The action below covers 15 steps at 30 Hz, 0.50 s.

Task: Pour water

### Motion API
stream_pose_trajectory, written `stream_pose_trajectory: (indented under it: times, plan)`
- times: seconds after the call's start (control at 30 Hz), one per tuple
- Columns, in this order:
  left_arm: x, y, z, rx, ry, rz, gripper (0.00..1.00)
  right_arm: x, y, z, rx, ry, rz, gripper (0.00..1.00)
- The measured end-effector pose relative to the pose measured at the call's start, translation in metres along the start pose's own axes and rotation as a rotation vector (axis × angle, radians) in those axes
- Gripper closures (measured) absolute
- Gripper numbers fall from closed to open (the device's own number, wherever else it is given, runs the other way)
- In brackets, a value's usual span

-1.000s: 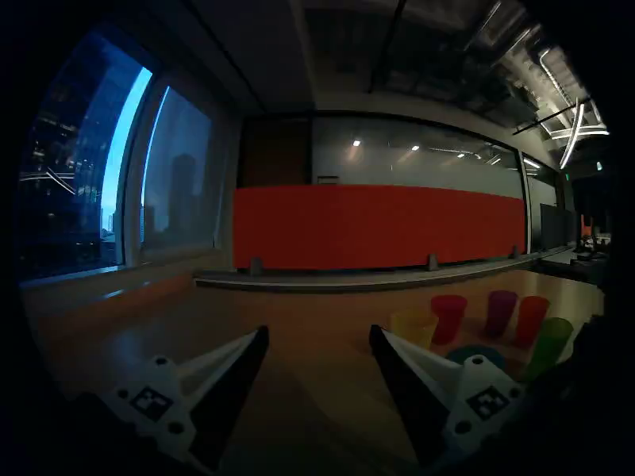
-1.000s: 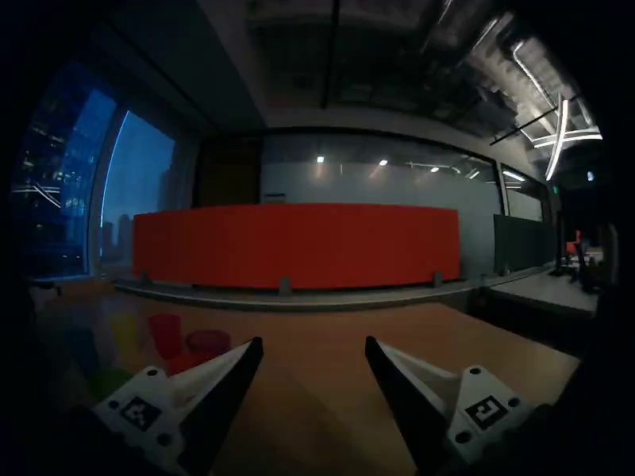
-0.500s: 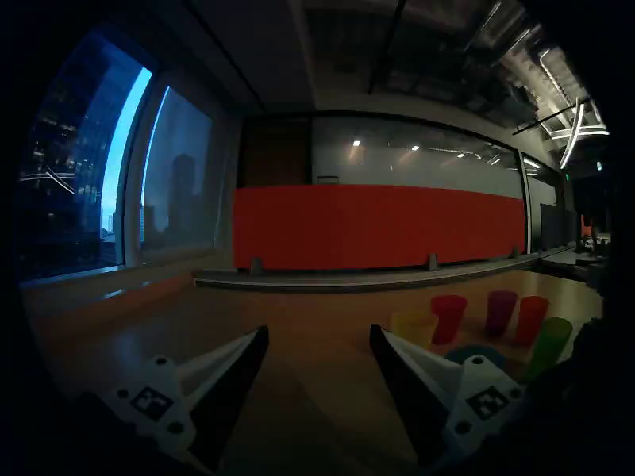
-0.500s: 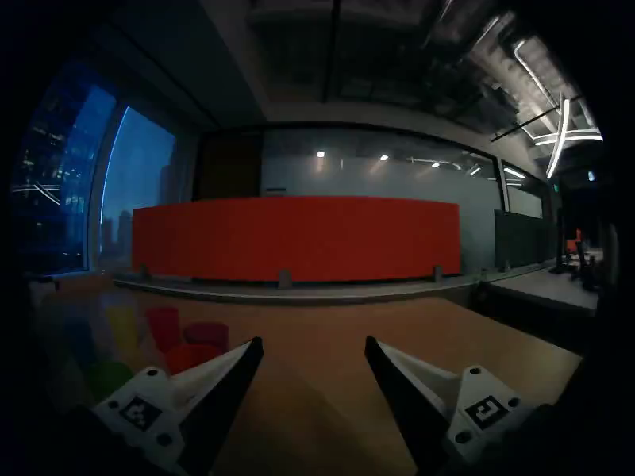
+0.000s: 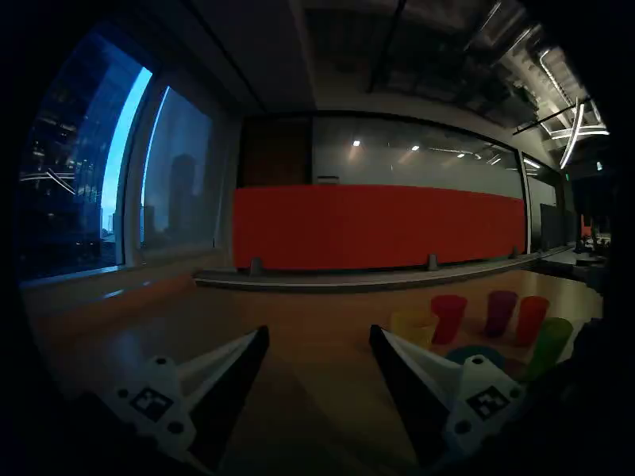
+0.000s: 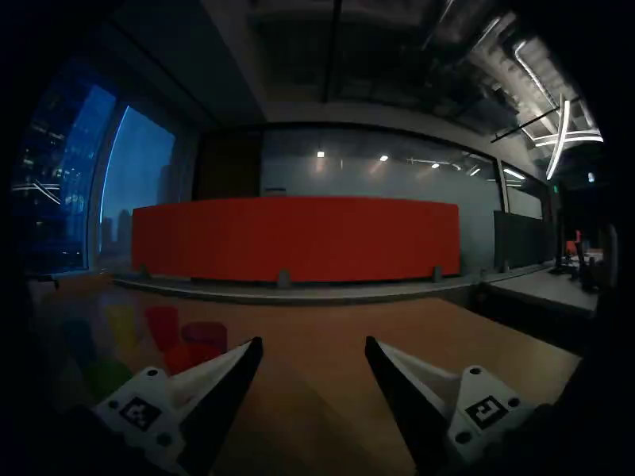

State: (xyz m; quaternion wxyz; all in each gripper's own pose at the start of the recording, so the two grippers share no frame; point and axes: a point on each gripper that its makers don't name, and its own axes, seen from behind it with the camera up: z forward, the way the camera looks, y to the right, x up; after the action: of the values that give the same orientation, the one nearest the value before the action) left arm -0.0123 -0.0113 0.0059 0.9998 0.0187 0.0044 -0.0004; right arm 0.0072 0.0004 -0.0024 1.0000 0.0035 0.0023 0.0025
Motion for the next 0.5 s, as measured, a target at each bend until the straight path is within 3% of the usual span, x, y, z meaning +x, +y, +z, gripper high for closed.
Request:
stream_pose_trajectory:
  times: [0.5]
  plan:
    - [0.0002, 0.0014, -0.0004, 0.0, 0.0, 0.0, 0.06, -0.0012, -0.0009, 0.001, 0.0, -0.002, -0.001, 0.0]
